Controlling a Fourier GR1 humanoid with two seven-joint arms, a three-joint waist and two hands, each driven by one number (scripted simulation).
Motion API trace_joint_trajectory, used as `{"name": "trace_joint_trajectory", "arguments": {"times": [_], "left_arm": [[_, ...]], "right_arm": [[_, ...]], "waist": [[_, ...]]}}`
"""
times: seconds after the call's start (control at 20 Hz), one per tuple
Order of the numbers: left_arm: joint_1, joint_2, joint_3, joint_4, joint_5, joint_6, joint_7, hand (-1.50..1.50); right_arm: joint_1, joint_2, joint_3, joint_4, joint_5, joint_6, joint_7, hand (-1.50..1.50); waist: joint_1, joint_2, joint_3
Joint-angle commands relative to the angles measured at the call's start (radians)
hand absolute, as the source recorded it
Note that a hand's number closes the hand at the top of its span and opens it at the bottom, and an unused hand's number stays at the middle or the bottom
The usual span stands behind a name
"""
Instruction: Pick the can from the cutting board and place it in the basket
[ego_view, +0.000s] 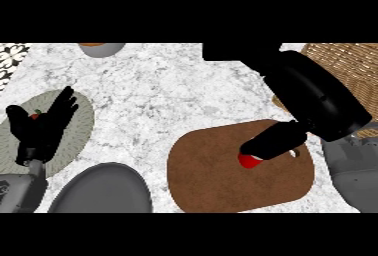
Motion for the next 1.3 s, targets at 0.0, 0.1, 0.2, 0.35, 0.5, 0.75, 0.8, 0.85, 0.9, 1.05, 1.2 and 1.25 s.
{"name": "trace_joint_trajectory", "arguments": {"times": [0.0,0.1,0.2,0.35,0.5,0.75,0.8,0.85,0.9,1.05,1.2,1.25], "left_arm": [[-0.011,-0.01,-0.01,-0.013,-0.013,0.009,0.012,0.0],[0.005,-0.005,-0.007,-0.005,-0.009,-0.015,0.005,0.0],[0.014,-0.038,-0.021,-0.038,-0.025,0.024,0.001,0.0],[-0.001,-0.009,-0.006,-0.043,-0.024,0.015,0.036,0.0],[0.013,-0.013,-0.004,-0.04,-0.033,0.017,0.033,0.0],[0.03,-0.009,0.031,-0.015,-0.027,-0.025,-0.016,0.0],[0.014,-0.009,0.043,-0.021,-0.001,-0.041,0.018,0.0],[0.022,-0.033,0.026,-0.043,-0.029,-0.008,0.025,0.0],[0.018,-0.018,0.04,-0.03,-0.035,-0.034,0.007,0.0],[0.016,-0.038,0.052,-0.005,-0.024,-0.05,-0.007,0.0],[0.051,-0.008,0.077,-0.019,-0.017,-0.083,-0.01,0.0],[0.044,-0.031,0.066,-0.026,-0.037,-0.066,-0.003,0.0]], "right_arm": [[-0.139,-0.09,-0.071,0.001,-0.042,0.151,0.244,-1.5],[-0.209,-0.083,-0.1,0.0,-0.143,0.24,0.353,-1.5],[-0.244,-0.151,-0.153,0.075,-0.268,0.369,0.336,-1.5],[-0.255,-0.171,-0.174,0.104,-0.44,0.47,0.409,-1.5],[-0.156,-0.264,-0.214,0.058,-0.575,0.523,0.393,-1.5],[-0.113,-0.339,-0.302,0.019,-0.779,0.484,0.433,-1.5],[-0.05,-0.369,-0.354,0.035,-0.763,0.499,0.348,-1.5],[-0.011,-0.357,-0.336,-0.003,-0.761,0.485,0.359,-1.5],[0.027,-0.316,-0.352,-0.049,-0.69,0.426,0.327,-1.5],[0.072,-0.337,-0.454,-0.07,-0.711,0.432,0.277,-1.5],[0.274,-0.272,-0.481,-0.161,-0.606,0.458,0.166,-1.5],[0.281,-0.275,-0.482,-0.229,-0.644,0.435,0.232,-1.5]], "waist": [[0.002,0.002,0.002],[0.009,0.005,0.002],[0.013,0.005,0.003],[0.007,0.005,0.003],[-0.006,0.004,0.005],[-0.001,0.007,0.004],[0.002,0.01,0.005],[0.005,0.01,0.005],[0.009,0.011,0.005],[0.01,0.012,0.005],[0.009,0.013,0.006],[0.008,0.012,0.005]]}}
